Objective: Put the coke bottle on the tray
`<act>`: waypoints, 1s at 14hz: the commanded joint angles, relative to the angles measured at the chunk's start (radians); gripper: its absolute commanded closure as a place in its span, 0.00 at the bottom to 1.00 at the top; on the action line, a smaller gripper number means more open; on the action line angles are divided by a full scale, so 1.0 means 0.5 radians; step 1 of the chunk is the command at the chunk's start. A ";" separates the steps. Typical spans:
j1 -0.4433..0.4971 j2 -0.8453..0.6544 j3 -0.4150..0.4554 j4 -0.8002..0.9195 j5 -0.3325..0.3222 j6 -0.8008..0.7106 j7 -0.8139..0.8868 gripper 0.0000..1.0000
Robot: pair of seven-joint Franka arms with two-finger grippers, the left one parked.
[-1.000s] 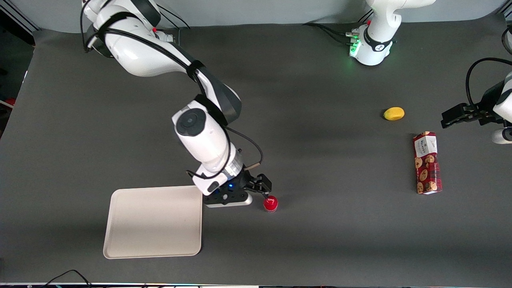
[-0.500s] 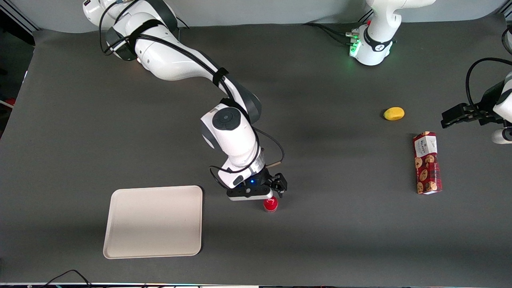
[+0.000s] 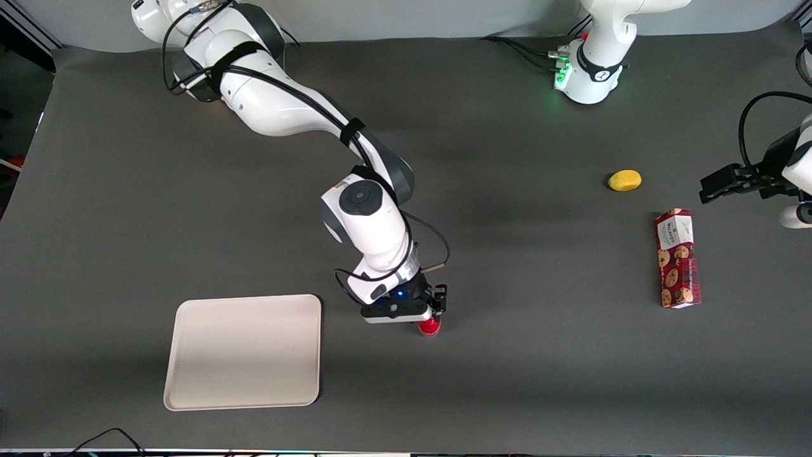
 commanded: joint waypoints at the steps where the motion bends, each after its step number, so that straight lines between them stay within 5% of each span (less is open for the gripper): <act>1: 0.025 0.055 -0.021 0.125 -0.039 0.005 0.068 0.43; 3: 0.025 0.055 -0.021 0.125 -0.039 0.005 0.068 0.44; 6: 0.025 0.055 -0.021 0.125 -0.036 0.002 0.065 0.72; 10: 0.025 0.055 -0.018 0.125 -0.036 -0.005 0.062 0.89; 14: -0.020 -0.125 0.010 0.122 -0.027 -0.353 0.016 0.96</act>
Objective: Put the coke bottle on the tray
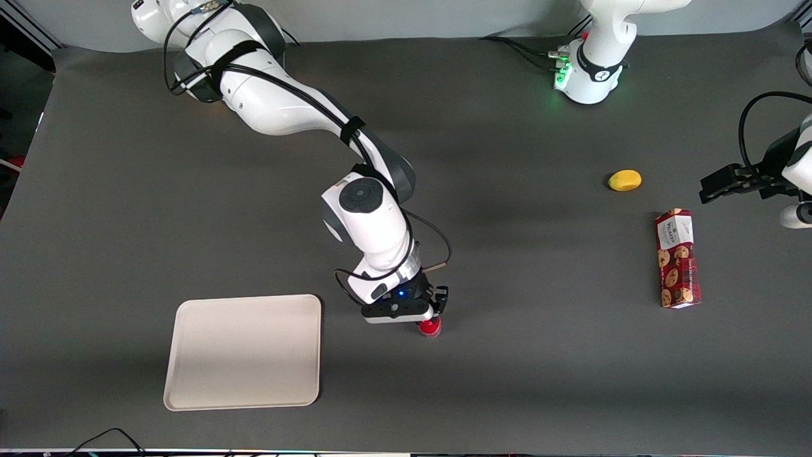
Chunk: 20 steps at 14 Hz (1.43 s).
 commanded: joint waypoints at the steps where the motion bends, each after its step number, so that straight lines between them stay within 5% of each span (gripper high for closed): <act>1: -0.054 -0.192 0.044 0.034 -0.012 -0.331 -0.036 0.96; 3: -0.200 -0.336 0.237 0.031 -0.018 -0.558 -0.131 0.96; 11: -0.615 -0.928 0.290 -0.009 0.089 -1.675 -1.204 0.96; 13: -0.689 -0.993 0.159 -0.064 0.116 -1.747 -1.563 0.96; 17: -0.671 -1.165 -0.442 -0.447 0.518 -1.655 -2.161 0.96; 20: -0.692 -1.186 -0.572 -0.793 0.528 -1.349 -2.441 0.95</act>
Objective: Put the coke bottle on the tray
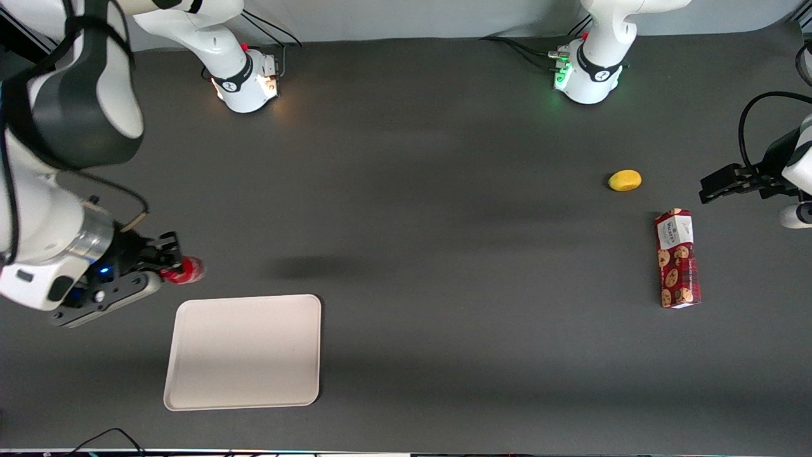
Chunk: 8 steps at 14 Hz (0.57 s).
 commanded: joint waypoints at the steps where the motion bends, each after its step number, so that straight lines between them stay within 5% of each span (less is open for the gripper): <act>1: 0.033 -0.152 -0.138 -0.536 0.060 0.428 -0.266 0.95; 5: 0.024 -0.216 -0.206 -1.016 0.185 1.015 -0.511 0.94; 8: 0.021 -0.176 -0.286 -1.151 0.409 1.280 -0.815 0.94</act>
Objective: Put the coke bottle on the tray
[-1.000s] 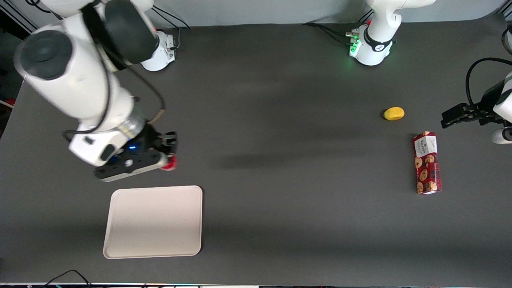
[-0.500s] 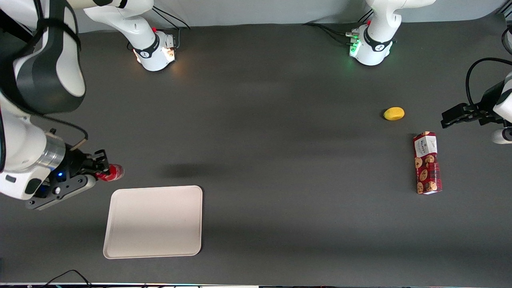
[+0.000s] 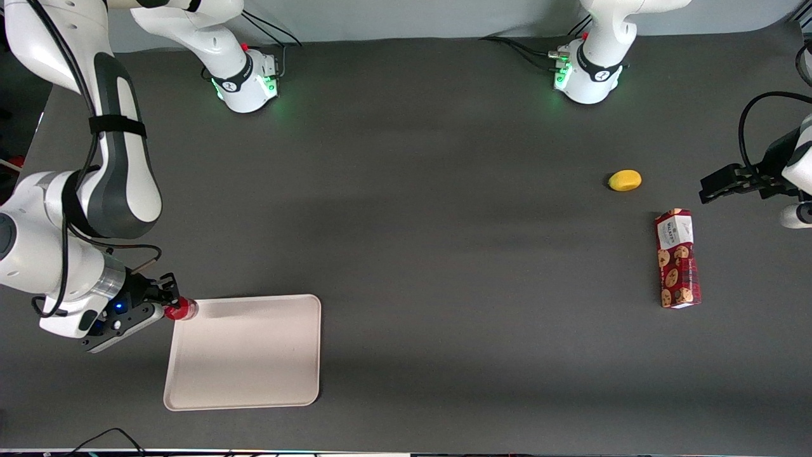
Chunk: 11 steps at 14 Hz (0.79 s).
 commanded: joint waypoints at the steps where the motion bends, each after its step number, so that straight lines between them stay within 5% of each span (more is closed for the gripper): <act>1: 0.023 -0.118 -0.031 -0.139 0.093 0.094 -0.138 0.94; 3: 0.023 -0.093 -0.031 -0.145 0.136 0.164 -0.168 0.94; 7: 0.007 0.005 -0.089 -0.152 0.448 0.232 -0.505 0.91; 11: 0.001 0.008 -0.095 -0.155 0.449 0.235 -0.518 0.90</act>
